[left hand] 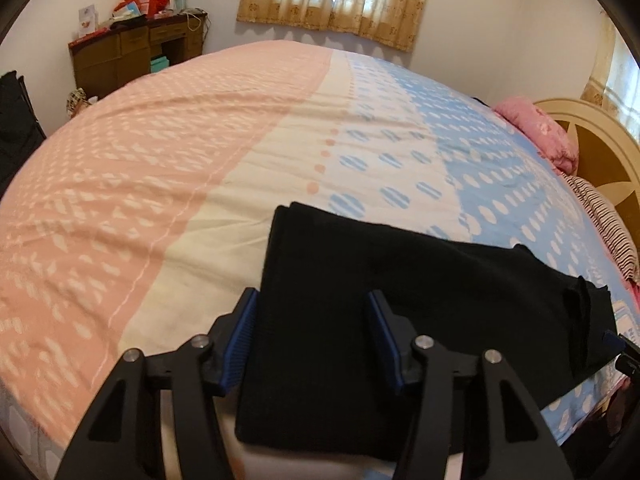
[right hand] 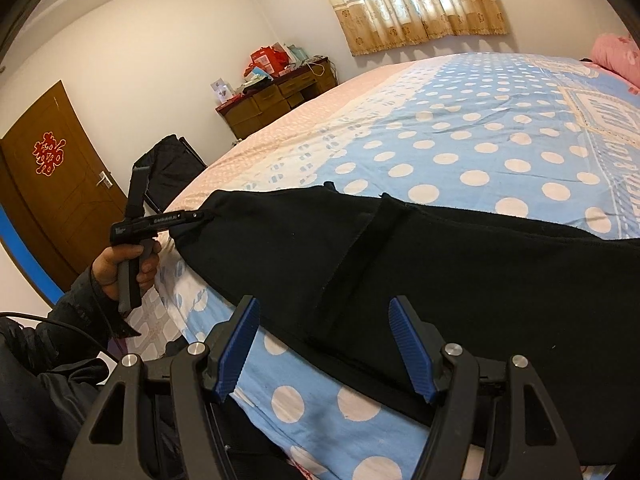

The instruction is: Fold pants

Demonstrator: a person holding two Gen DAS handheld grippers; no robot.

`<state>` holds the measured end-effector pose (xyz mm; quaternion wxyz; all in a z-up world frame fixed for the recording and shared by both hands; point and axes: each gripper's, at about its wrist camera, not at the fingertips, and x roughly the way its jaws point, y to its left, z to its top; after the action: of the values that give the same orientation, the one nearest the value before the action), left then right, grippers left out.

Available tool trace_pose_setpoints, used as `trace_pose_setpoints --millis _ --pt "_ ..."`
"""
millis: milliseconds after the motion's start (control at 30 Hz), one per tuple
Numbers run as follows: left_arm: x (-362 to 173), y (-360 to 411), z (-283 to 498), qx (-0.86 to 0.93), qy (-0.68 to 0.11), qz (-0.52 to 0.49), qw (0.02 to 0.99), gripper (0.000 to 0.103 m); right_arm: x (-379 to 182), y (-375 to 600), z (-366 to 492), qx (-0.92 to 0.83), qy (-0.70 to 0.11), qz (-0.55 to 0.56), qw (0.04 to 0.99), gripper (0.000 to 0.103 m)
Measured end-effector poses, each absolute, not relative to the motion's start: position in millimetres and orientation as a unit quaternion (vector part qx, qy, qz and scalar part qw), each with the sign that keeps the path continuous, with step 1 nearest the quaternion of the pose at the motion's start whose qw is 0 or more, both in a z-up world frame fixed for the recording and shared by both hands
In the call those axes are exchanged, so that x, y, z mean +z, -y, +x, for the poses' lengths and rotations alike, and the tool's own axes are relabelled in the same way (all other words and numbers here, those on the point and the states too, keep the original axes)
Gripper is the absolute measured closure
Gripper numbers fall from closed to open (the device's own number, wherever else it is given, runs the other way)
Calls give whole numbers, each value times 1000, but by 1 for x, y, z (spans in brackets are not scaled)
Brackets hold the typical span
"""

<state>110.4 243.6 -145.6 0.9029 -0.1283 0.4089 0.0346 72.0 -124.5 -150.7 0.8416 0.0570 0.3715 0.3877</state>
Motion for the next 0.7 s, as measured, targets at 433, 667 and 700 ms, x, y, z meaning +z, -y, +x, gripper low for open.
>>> trace_pose_setpoints --millis 433,667,700 --pt "-137 -244 105 16 -426 -160 890 82 -147 124 68 385 -364 50 847 34" --pt "-112 -237 96 0 -399 -186 898 84 -139 134 71 362 -350 57 862 34" --pt "-107 -235 94 -7 -396 -193 898 84 -136 138 72 352 -346 59 868 34"
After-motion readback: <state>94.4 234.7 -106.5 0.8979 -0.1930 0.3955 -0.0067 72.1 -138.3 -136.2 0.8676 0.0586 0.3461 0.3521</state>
